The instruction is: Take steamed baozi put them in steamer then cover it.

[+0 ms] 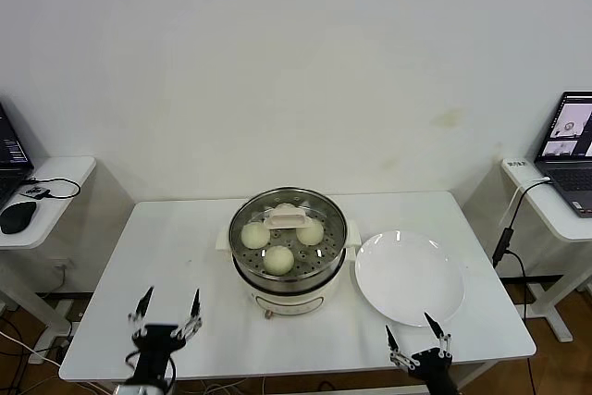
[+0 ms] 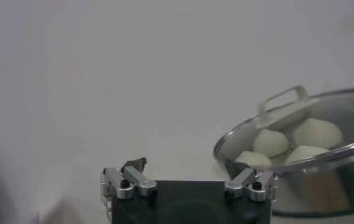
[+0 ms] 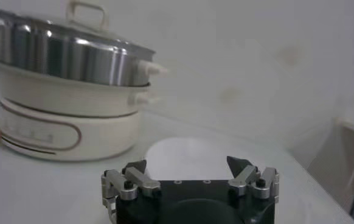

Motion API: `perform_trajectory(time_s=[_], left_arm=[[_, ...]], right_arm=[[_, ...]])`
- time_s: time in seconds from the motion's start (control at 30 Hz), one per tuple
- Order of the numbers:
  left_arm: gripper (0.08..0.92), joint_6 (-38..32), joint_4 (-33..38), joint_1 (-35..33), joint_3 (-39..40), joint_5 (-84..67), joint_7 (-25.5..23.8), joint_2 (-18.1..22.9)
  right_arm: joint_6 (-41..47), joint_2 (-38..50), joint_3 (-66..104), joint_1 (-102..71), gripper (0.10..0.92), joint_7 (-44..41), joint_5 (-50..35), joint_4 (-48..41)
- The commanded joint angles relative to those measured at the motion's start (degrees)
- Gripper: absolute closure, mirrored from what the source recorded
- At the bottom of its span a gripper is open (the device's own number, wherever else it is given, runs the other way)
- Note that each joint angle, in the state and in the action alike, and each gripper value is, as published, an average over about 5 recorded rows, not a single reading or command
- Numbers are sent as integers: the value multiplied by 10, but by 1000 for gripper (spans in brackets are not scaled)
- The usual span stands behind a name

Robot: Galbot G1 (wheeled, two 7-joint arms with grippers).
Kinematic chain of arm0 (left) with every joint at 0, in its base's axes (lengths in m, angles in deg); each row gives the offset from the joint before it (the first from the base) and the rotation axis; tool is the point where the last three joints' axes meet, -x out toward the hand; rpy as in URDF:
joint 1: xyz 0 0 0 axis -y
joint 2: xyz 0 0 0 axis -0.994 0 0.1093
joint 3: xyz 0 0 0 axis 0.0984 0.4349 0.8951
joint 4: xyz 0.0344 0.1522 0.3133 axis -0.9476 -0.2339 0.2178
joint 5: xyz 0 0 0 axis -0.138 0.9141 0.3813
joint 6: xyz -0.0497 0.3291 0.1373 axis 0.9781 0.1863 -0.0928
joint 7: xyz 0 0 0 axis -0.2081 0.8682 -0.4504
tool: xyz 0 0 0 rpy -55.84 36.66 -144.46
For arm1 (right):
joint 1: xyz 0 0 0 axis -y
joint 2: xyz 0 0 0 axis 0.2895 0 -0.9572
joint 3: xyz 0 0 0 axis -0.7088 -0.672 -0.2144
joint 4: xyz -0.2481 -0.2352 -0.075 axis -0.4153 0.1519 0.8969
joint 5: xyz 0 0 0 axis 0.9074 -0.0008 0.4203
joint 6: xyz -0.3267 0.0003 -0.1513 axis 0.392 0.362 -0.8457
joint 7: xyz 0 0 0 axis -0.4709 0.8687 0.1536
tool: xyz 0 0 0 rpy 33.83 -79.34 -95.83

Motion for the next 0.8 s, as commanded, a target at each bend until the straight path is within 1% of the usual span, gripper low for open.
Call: perform_trajectory(time_s=[0.03,0.33,0.53,0.8], left_arm=[[177,-132,-31,-95,-20,-99,16,39],[177,-121,-37,-95,-7,-85,3,48],[177,-114,-37,-94,-9,-79,-6,46],[177,-110,-40,-95,-9,-74,-11,46]], right_arm=[[20,40,-14,-25,203,-1,-39,28],[46,41,-32,-20,203,16,-44,34],[63,38,-50,-19,203,26,-35,39],[57,35,-54,-20,203,30,-24,34]])
